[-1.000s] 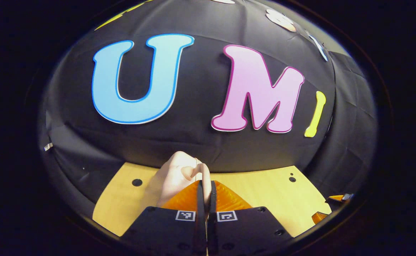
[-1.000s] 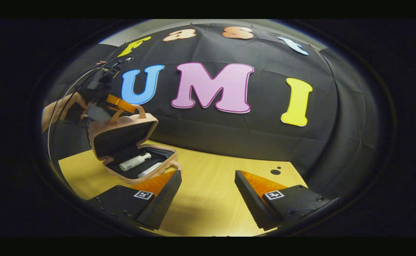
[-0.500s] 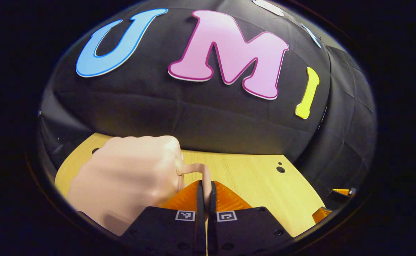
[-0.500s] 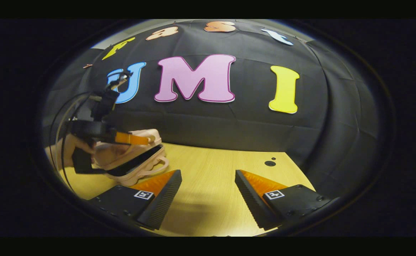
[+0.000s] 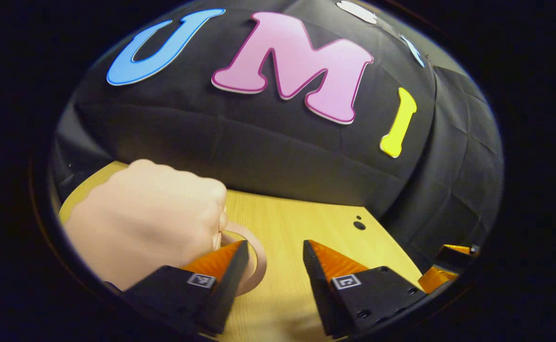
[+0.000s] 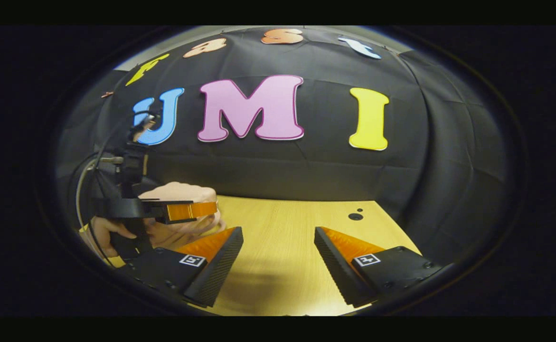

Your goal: First open the suitcase, pack the skin care products into it, and then close the suitcase.

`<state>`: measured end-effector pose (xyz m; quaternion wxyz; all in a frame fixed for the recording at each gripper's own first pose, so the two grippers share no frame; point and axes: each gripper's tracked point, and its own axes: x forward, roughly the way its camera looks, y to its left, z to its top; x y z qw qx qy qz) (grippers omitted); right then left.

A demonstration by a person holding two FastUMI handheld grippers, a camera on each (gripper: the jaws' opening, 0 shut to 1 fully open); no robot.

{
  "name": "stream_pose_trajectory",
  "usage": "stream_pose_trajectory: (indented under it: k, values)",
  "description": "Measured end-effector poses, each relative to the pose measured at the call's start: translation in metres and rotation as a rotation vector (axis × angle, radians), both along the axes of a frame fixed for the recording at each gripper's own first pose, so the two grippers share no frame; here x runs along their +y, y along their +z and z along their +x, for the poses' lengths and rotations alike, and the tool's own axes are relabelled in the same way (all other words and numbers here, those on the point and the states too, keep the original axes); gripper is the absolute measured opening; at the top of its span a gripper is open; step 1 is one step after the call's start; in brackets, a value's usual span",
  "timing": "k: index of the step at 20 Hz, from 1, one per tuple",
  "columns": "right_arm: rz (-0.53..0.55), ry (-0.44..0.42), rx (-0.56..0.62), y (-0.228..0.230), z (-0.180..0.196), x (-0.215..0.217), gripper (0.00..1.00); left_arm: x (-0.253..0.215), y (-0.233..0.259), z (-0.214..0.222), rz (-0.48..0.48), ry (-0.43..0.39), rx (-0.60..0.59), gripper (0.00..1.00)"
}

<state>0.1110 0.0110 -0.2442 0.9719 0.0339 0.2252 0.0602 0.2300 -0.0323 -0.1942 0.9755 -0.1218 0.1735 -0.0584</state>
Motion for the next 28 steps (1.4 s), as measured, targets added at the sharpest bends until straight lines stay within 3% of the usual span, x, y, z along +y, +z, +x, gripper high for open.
stream_pose_trajectory:
  k: [1, 3, 5, 8, 12, 17, 20, 22, 28]
  values:
    - [0.004, -0.01, -0.023, 0.017, 0.0, -0.001, 0.97, 0.003, 0.015, -0.008, 0.036, 0.006, -0.027, 0.91]
    - [-0.002, -0.02, -0.071, 0.056, -0.002, 0.0, 1.0, 0.009, 0.058, -0.033, 0.092, 0.03, -0.081, 0.92]
    - [-0.014, -0.029, -0.117, 0.091, -0.007, 0.003, 0.96, 0.014, 0.102, -0.068, 0.124, 0.059, -0.141, 0.97]
    - [-0.008, -0.035, -0.179, 0.143, -0.014, 0.02, 0.96, 0.019, 0.159, -0.118, 0.155, 0.105, -0.223, 0.96]
    - [0.019, -0.026, -0.294, 0.221, -0.037, 0.043, 0.94, 0.024, 0.214, -0.174, 0.189, 0.076, -0.301, 0.96]
    - [0.007, -0.027, -0.499, 0.312, -0.074, 0.059, 0.96, 0.059, 0.272, -0.234, 0.205, 0.155, -0.377, 0.96]
    - [0.044, -0.051, -0.536, 0.328, -0.099, 0.062, 0.98, 0.08, 0.286, -0.275, 0.245, 0.219, -0.423, 0.96]
    - [0.086, -0.079, -0.528, 0.323, -0.11, 0.063, 0.94, 0.087, 0.284, -0.297, 0.244, 0.23, -0.433, 0.96]
    - [0.009, -0.07, -0.552, 0.306, -0.13, 0.074, 0.96, 0.11, 0.277, -0.319, 0.243, 0.258, -0.464, 0.96]
